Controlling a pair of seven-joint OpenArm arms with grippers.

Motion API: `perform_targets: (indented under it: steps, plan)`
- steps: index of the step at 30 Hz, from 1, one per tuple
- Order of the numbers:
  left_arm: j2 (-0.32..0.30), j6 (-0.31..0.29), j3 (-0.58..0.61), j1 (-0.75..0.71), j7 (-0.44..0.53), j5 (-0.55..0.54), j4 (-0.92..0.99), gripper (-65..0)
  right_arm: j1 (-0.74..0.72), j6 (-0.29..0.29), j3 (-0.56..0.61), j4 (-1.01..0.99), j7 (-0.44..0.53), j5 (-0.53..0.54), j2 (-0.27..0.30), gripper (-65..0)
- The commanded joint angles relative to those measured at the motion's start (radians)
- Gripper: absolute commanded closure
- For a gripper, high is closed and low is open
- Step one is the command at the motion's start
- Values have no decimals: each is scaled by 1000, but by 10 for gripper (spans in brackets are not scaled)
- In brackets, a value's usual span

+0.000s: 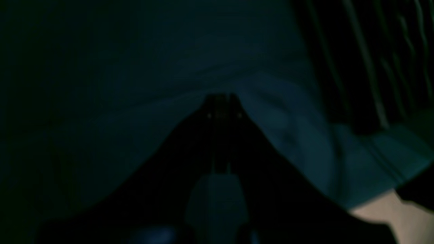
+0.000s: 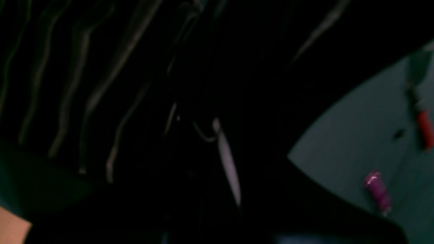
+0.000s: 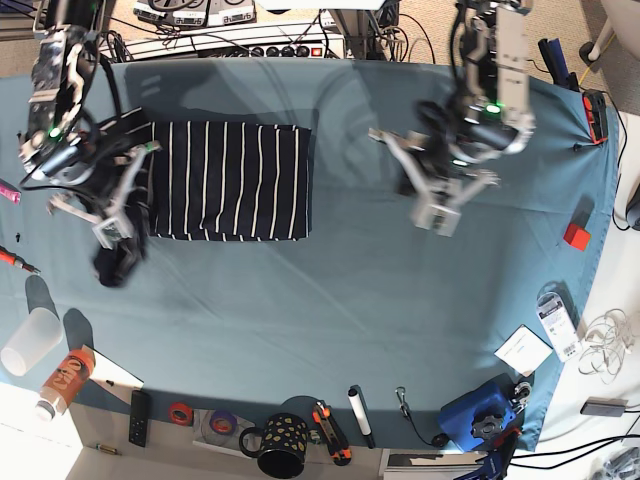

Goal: Layout the t-shirt on the table in an organized manner, then fold the t-shirt properly
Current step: 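Tuck the hanging fabric under the folded stack with the right gripper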

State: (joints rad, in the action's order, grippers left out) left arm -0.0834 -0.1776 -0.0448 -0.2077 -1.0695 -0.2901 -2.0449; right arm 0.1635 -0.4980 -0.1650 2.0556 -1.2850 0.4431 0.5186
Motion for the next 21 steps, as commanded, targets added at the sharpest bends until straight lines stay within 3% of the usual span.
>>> perform_targets:
  steps: [1, 5, 8, 11, 15, 21]
  plan:
    - [0, -8, -20, 5, 12, -30, -19, 0, -14, -1, 0, 42, 36, -5, 21, 0]
    - [0, -13, -94, 5, 10, -79, -19, 0, -14, -1, 13, 56, 69, -10, -31, 0]
    - [0, -77, -130, 5, 10, -125, -19, 0, -14, -1, 46, 56, 68, -10, -92, 0]
    - [0, -99, -128, 5, 6, -169, -19, 0, -14, -2, 96, 56, 69, -19, -129, 0]
    - [0, -105, -128, 5, 3, -183, -19, 0, -14, 3, 200, 56, 95, -124, -145, 0]
    - [0, -105, -128, 5, 3, -183, -19, 0, -14, 61, 326, 56, 164, -267, -145, 0]
